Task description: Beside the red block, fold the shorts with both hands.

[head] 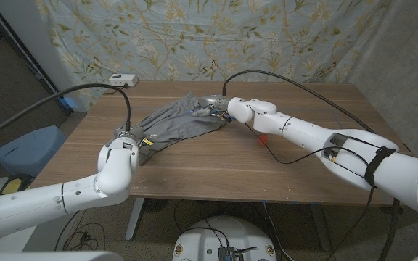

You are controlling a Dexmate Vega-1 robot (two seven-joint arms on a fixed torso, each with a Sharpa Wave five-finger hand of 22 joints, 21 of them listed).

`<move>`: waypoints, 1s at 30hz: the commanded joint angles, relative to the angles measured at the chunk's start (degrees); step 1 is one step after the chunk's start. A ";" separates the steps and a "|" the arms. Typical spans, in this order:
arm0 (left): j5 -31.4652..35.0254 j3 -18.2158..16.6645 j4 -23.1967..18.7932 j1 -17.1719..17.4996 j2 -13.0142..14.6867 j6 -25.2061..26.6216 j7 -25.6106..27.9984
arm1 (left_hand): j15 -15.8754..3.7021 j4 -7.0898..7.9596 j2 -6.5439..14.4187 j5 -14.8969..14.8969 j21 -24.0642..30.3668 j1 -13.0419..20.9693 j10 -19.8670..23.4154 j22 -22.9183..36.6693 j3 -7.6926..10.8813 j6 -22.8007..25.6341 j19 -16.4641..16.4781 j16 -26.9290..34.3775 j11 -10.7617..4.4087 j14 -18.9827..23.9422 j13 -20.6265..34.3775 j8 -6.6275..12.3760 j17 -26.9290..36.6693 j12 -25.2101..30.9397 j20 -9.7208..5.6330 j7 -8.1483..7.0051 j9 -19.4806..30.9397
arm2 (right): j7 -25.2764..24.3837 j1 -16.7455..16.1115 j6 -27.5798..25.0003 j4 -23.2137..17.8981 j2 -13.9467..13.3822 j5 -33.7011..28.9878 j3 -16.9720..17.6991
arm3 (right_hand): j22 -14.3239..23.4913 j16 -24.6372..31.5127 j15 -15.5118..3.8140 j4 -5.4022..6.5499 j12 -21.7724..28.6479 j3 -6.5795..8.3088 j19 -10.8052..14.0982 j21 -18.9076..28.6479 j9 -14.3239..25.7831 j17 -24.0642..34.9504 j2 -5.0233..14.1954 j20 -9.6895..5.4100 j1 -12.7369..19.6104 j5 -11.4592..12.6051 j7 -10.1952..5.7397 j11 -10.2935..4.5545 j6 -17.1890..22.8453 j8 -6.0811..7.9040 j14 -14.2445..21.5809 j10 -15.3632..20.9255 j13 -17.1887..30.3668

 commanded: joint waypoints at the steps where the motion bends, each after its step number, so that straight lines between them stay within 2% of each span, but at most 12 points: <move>1: 12.47 -5.06 6.22 3.66 -6.36 -7.59 -11.03 | -0.46 -0.26 1.99 0.54 0.26 2.85 0.54 0.18 0.56 0.10 1.43 0.45 -0.75 0.93 0.00 0.51 0.14 0.48 0.11 -0.39 -0.06 | -1.62 1.12 3.27 4.74 1.04 1.27 -0.21 | -0.03 -0.27 -1.48 -0.09 0.45 0.49 0.38 0.08 0.04 0.00 0.41 -0.46 0.12 0.04 0.31 0.06 0.39 0.39 0.39 0.57 0.16; 2: 13.68 -5.76 6.79 4.30 -7.11 -7.68 -11.22 | -0.82 -0.52 2.88 0.47 0.31 4.05 0.76 0.18 0.99 0.46 1.76 0.56 -1.08 1.32 -0.02 0.75 0.13 0.63 0.30 -0.24 -0.06 | -1.65 1.23 3.52 5.15 1.16 1.44 -0.21 | -0.03 -0.25 -1.51 -0.10 0.45 0.51 0.38 0.08 0.03 -0.02 0.41 -0.48 0.13 0.05 0.29 0.11 0.42 0.40 0.46 0.57 0.16; 3: 14.59 -6.61 7.30 5.10 -7.82 -7.73 -10.78 | -1.34 -1.19 6.33 0.07 0.27 7.93 0.91 0.22 2.88 0.82 2.05 0.59 -1.09 1.68 -0.05 1.02 0.18 0.81 0.06 -0.47 -0.07 | -1.74 1.34 3.78 5.51 1.25 1.54 -0.23 | -0.03 -0.24 -1.49 -0.12 0.48 0.53 0.41 0.09 0.03 -0.04 0.40 -0.49 0.14 0.05 0.29 0.14 0.44 0.41 0.49 0.65 0.16; 7: 17.04 -9.63 8.77 7.17 -9.84 -9.79 -11.71 | -1.87 -2.20 9.90 -2.51 1.41 15.49 3.61 0.30 4.98 2.56 5.25 1.27 -1.23 5.23 -0.18 1.49 -0.04 1.76 -0.52 0.03 -0.06 | -2.16 1.76 4.57 6.73 1.53 1.70 -0.39 | -0.04 -0.25 -1.54 -0.16 0.55 0.67 0.57 0.13 0.03 -0.13 0.48 -0.52 0.18 0.07 0.36 0.19 0.59 0.48 0.54 0.79 0.15; 12: 21.56 -12.70 10.98 9.48 -12.69 -11.96 -11.72 | -10.88 -2.17 12.73 -2.26 6.38 26.18 16.64 0.74 6.79 11.92 13.62 5.66 -3.97 21.69 -0.24 3.47 0.28 5.57 -4.63 -1.57 0.03 | -2.69 2.19 5.39 7.99 1.71 1.91 -0.51 | -0.04 -0.19 -1.53 -0.16 0.62 0.81 0.74 0.17 0.02 -0.22 0.54 -0.59 0.14 0.08 0.47 0.22 0.84 0.57 0.75 0.92 0.14; 14: 23.13 -13.87 11.73 10.43 -13.62 -12.95 -11.25 | -13.01 -1.67 13.24 -1.84 8.85 28.14 22.12 1.01 8.33 17.16 16.43 6.66 -5.22 28.32 -0.29 4.47 -0.05 6.91 -5.85 -2.90 0.11 | -2.94 2.32 5.69 8.35 1.70 1.95 -0.54 | -0.04 -0.19 -1.57 -0.16 0.65 0.86 0.81 0.18 0.01 -0.26 0.54 -0.60 0.11 0.08 0.40 0.26 0.91 0.60 0.76 0.99 0.14; 17: 25.09 -15.65 12.81 11.46 -15.20 -14.34 -12.19 | -14.86 -1.70 13.33 -1.57 11.08 29.14 23.35 1.11 9.53 18.12 19.45 6.98 -5.96 32.61 -0.36 4.06 -0.23 6.72 -7.81 -3.07 0.12 | -3.10 2.47 6.03 8.76 1.64 2.08 -0.55 | -0.04 -0.18 -1.64 -0.18 0.73 0.97 0.87 0.19 0.01 -0.30 0.59 -0.58 0.12 0.09 0.42 0.24 0.98 0.62 0.82 1.19 0.13; 18: 24.61 -16.57 12.78 11.70 -15.57 -14.98 -13.22 | -14.17 -0.05 11.58 -2.36 12.08 26.23 21.90 1.03 7.55 16.75 20.88 6.17 -5.55 31.61 -0.36 3.13 -0.02 5.80 -8.46 -3.16 0.15 | -3.11 2.50 6.05 8.82 1.61 2.11 -0.55 | -0.04 -0.18 -1.64 -0.19 0.74 0.99 0.87 0.19 0.00 -0.31 0.59 -0.59 0.13 0.09 0.43 0.25 0.98 0.62 0.83 1.19 0.13; 20: 22.88 -18.67 12.34 12.69 -16.52 -15.24 -13.36 | -8.55 4.95 7.93 -4.42 11.10 15.05 19.11 0.18 0.81 14.25 16.96 2.45 -4.23 24.60 -0.17 1.32 0.32 3.51 -4.61 -2.94 0.20 | -3.24 2.52 5.99 8.67 1.42 2.04 -0.56 | -0.04 -0.16 -1.61 -0.19 0.75 1.03 0.90 0.19 0.00 -0.33 0.61 -0.63 0.12 0.10 0.44 0.25 0.97 0.61 0.88 1.22 0.13; 22: 24.12 -19.43 11.72 12.89 -16.61 -16.27 -15.24 | -5.10 7.08 5.54 -3.94 9.32 8.60 14.78 -0.22 -3.24 10.12 13.41 -0.13 -3.16 18.27 -0.14 -0.01 0.30 1.16 -2.47 -2.76 0.11 | -3.30 2.50 5.78 8.39 1.22 1.97 -0.53 | -0.04 -0.17 -1.62 -0.19 0.75 1.07 0.92 0.19 0.00 -0.35 0.64 -0.63 0.11 0.10 0.47 0.30 0.97 0.61 0.88 1.23 0.13; 25: 24.43 -21.73 9.26 13.98 -16.51 -17.56 -16.54 | -2.34 8.54 3.60 -3.18 6.83 3.30 8.91 -0.35 -6.48 7.13 9.05 -1.13 -1.89 11.18 -0.04 -0.06 0.29 -0.59 -0.51 -2.84 0.01 | -3.31 2.53 5.51 8.20 1.08 1.91 -0.51 | -0.05 -0.18 -1.63 -0.21 0.76 1.18 0.93 0.18 0.00 -0.39 0.70 -0.64 0.14 0.12 0.52 0.27 1.03 0.63 0.88 1.25 0.12; 30: 25.83 -25.75 4.06 16.17 -16.66 -19.00 -19.10 | -0.87 10.26 1.96 -2.74 4.71 -1.81 5.03 -0.31 -9.46 3.29 5.83 -0.85 -0.51 7.27 0.06 -0.21 0.41 -0.78 0.59 -2.96 -0.03 | -3.39 2.38 5.21 7.38 0.70 1.77 -0.45 | -0.05 -0.17 -1.61 -0.28 0.78 1.34 1.00 0.18 -0.01 -0.45 0.75 -0.68 0.21 0.14 0.53 0.25 1.06 0.64 0.95 1.29 0.11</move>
